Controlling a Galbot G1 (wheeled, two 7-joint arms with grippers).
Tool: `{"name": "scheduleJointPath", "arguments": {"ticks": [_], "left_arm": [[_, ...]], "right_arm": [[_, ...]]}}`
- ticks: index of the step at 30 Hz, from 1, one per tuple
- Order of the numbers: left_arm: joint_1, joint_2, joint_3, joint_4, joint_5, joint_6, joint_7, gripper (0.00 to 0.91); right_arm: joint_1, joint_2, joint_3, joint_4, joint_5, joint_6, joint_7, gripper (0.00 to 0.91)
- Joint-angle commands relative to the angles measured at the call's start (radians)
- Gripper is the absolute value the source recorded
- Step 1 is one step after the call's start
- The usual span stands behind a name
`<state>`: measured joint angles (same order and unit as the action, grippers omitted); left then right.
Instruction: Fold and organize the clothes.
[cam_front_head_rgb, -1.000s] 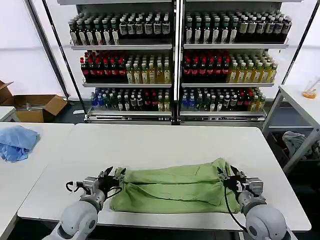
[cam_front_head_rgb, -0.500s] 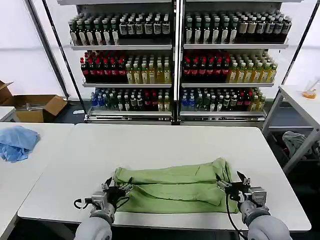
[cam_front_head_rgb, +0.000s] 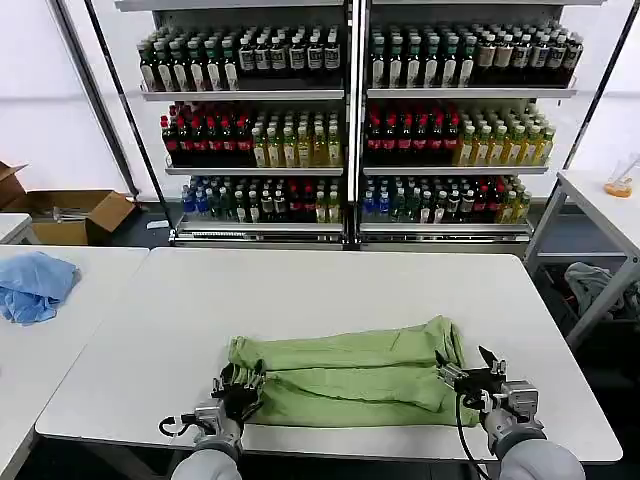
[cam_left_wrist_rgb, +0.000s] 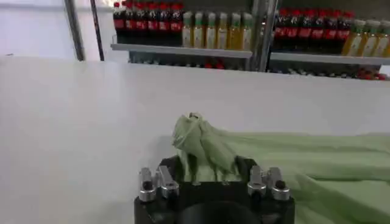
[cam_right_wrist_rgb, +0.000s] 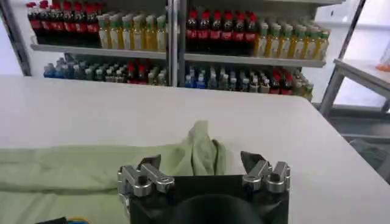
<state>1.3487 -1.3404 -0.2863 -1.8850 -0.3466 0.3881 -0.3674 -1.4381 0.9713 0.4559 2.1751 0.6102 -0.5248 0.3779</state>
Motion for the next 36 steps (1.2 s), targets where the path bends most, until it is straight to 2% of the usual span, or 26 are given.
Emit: {"name": "scheduleJointPath", "arguments": {"ticks": [1,8,14,17,22,24,29,33,36], "left_arm": [[0.015,-0.034,-0.034,0.01,-0.006,-0.031,0.004,0.02],[0.022,0.008,-0.139,-0.048,-0.05,-0.029,0.025,0.02],[0.019,0.121,-0.301,-0.122,-0.083,-0.005,0.053,0.02],[0.012,0.222,-0.39,-0.148,-0.084,0.009,0.07,0.02],[-0.022,0.341,-0.49,-0.142,-0.083,0.043,0.089,0.02],[-0.036,0.368,-0.511,-0.134,-0.113,0.053,0.093,0.02],[-0.032,0.367,-0.48,-0.227,-0.349,0.093,0.09,0.02],[-0.048,0.292,-0.362,-0.294,-0.552,0.122,0.084,0.02],[-0.058,0.22,-0.261,-0.323,-0.625,0.126,0.087,0.02]], "right_arm": [[-0.007,0.002,-0.002,0.002,-0.004,0.005,0.002,0.907],[-0.003,-0.006,0.001,0.003,0.0,0.009,0.004,0.907],[-0.003,-0.01,0.009,0.004,0.003,0.011,0.004,0.907],[0.0,-0.008,0.008,-0.001,0.003,0.012,0.004,0.907],[0.012,0.0,-0.001,-0.006,0.002,0.011,0.006,0.907],[0.014,0.001,-0.004,-0.005,0.002,0.011,0.006,0.907],[0.005,-0.002,0.002,-0.001,0.001,0.01,0.006,0.907],[-0.001,-0.003,0.008,0.0,0.0,0.01,0.006,0.907],[-0.006,-0.002,0.012,-0.001,-0.001,0.01,0.005,0.907]]}}
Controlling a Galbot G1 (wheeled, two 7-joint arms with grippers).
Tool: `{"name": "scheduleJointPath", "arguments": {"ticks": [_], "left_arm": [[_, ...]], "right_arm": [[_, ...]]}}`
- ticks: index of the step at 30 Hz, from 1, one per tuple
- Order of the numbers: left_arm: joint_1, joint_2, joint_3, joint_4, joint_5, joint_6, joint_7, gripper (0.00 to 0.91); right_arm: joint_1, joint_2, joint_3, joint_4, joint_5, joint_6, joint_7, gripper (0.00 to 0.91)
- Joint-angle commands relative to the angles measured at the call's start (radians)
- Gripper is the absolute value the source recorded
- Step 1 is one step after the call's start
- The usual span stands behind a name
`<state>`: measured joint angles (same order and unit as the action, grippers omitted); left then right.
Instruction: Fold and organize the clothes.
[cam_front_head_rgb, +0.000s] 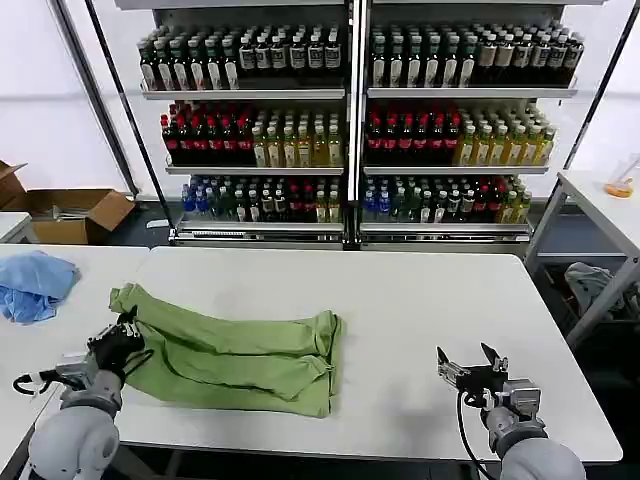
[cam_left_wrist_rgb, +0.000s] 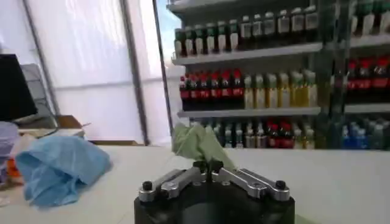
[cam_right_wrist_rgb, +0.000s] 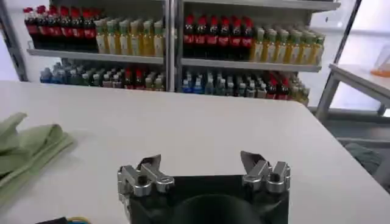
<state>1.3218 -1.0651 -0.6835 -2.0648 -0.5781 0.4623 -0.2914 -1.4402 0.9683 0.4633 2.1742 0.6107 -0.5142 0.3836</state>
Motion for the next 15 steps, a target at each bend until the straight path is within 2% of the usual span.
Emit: {"name": "scheduleJointPath", "arguments": {"ticks": [1,7,15], "left_arm": [[-0.036,-0.078,0.165,-0.149,-0.418,0.054,0.01,0.02],[-0.093,-0.201,0.339,-0.106,-0.448,0.051,0.003,0.02],[-0.211,-0.304,0.461,0.105,-0.355,0.034,-0.013,0.02]], "right_arm": [[-0.004,0.001,0.004,0.0,-0.002,0.0,0.0,0.907],[-0.001,0.0,0.004,-0.003,-0.003,0.0,0.0,0.907],[0.006,0.001,0.002,-0.013,-0.003,0.0,-0.002,0.907]]}}
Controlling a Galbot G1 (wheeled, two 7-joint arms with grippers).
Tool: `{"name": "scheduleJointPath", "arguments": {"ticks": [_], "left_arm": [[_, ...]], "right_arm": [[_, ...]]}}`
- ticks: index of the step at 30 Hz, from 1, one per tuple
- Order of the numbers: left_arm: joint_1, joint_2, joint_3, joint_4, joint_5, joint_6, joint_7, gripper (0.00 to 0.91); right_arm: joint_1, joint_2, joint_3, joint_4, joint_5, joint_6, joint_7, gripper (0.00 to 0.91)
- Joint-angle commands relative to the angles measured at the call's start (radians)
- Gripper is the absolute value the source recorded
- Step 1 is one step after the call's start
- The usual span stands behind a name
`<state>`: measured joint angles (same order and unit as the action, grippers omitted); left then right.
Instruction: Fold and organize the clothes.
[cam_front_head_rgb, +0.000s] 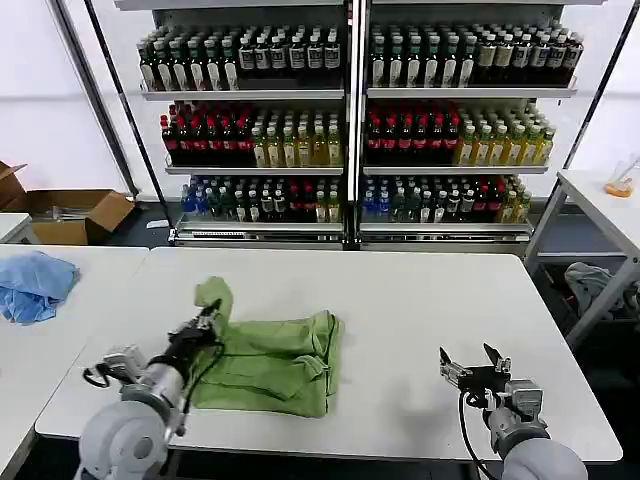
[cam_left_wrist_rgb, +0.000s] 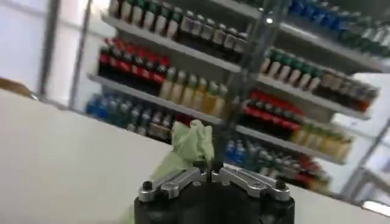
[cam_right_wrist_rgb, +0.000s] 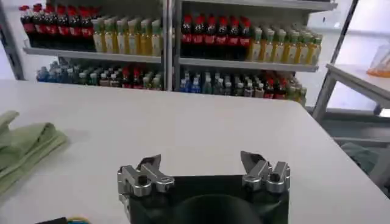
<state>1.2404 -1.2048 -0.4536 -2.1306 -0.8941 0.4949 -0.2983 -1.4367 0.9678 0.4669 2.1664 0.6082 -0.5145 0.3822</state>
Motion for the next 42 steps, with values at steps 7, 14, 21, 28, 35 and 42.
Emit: {"name": "scheduleJointPath", "arguments": {"ticks": [7,14,21,28,35,42], "left_arm": [[-0.149,-0.197,0.31,0.242,0.069,-0.004,-0.017,0.04],[-0.125,-0.201,0.362,0.197,0.109,-0.037,0.073,0.907],[-0.115,-0.212,0.347,0.194,0.162,-0.057,0.1,0.907],[-0.02,-0.135,0.155,0.112,0.317,-0.079,0.088,0.907],[0.102,-0.031,-0.075,0.133,0.412,-0.114,0.075,0.907],[0.123,-0.012,-0.092,0.201,0.451,-0.11,0.075,0.907]], "right_arm": [[0.009,0.003,-0.003,-0.01,0.002,0.0,-0.002,0.907],[0.009,0.001,-0.003,-0.016,0.002,0.002,-0.004,0.907],[0.006,0.002,-0.005,-0.018,0.001,0.004,-0.006,0.907],[0.006,0.001,-0.007,-0.011,0.001,0.007,-0.009,0.907],[0.008,0.002,-0.012,-0.014,-0.002,0.012,-0.013,0.907],[0.002,0.018,-0.018,-0.013,-0.016,0.013,-0.013,0.907]]}}
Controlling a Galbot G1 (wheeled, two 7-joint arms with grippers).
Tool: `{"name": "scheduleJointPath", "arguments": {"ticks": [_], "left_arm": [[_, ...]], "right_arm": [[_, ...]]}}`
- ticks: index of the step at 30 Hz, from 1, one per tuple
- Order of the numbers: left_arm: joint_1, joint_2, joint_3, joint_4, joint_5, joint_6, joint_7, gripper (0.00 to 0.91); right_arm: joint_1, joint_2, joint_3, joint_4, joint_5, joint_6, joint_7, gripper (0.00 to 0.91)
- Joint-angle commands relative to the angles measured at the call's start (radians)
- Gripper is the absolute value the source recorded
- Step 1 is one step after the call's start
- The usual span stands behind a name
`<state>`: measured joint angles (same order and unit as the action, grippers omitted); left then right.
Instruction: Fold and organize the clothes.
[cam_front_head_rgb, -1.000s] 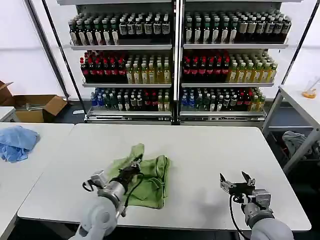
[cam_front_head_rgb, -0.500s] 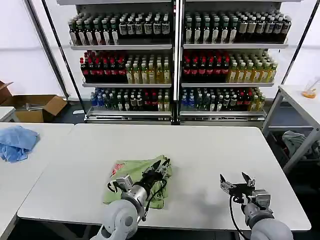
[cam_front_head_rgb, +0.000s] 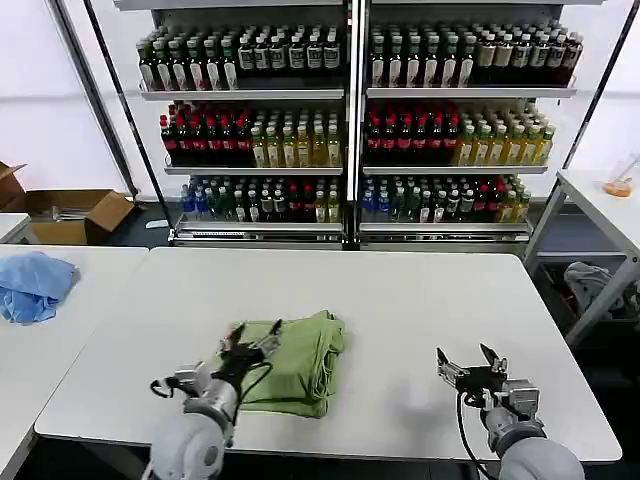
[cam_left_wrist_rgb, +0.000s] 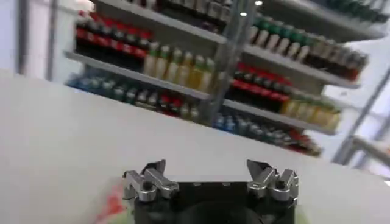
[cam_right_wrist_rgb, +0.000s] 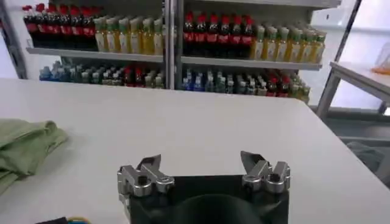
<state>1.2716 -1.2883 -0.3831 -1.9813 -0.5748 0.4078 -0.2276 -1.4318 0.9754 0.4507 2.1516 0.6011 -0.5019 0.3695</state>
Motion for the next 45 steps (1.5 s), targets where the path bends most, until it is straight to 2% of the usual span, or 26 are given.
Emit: {"name": "scheduleJointPath", "arguments": {"ticks": [1,15,24,25,26,27,28,29,32,45], "left_arm": [[0.089,0.068,-0.158,0.058,0.131,-0.023,0.006,0.907],[0.027,0.03,-0.064,0.134,0.009,0.02,0.062,0.907],[0.024,0.01,-0.069,0.137,-0.104,0.014,0.114,0.907],[0.023,0.008,-0.07,0.139,-0.111,0.012,0.119,0.836],[0.023,0.005,-0.072,0.141,-0.119,0.012,0.122,0.584],[0.021,0.002,-0.073,0.146,-0.122,0.01,0.124,0.464],[0.02,0.0,-0.074,0.151,-0.125,0.009,0.125,0.111],[0.018,-0.003,-0.076,0.156,-0.129,0.007,0.126,0.06],[0.016,-0.012,-0.085,0.164,-0.147,0.005,0.126,0.02],[0.011,-0.069,-0.164,0.17,-0.348,0.013,0.127,0.02]], "right_arm": [[-0.004,0.012,-0.003,0.003,-0.01,0.001,0.001,0.907],[-0.023,0.011,0.016,0.019,-0.014,-0.003,0.003,0.907],[-0.033,0.003,0.031,0.024,-0.01,-0.002,0.002,0.907],[-0.033,0.002,0.031,0.024,-0.009,-0.002,0.002,0.907],[-0.033,0.002,0.032,0.024,-0.009,-0.002,0.001,0.907],[-0.033,0.001,0.033,0.024,-0.009,-0.002,0.001,0.907],[-0.035,0.001,0.034,0.025,-0.008,-0.002,0.001,0.907],[-0.035,0.0,0.035,0.026,-0.008,-0.002,0.001,0.907],[-0.036,-0.001,0.038,0.027,-0.006,-0.002,0.001,0.907],[-0.043,-0.006,0.04,0.034,-0.004,0.001,0.001,0.907]]}}
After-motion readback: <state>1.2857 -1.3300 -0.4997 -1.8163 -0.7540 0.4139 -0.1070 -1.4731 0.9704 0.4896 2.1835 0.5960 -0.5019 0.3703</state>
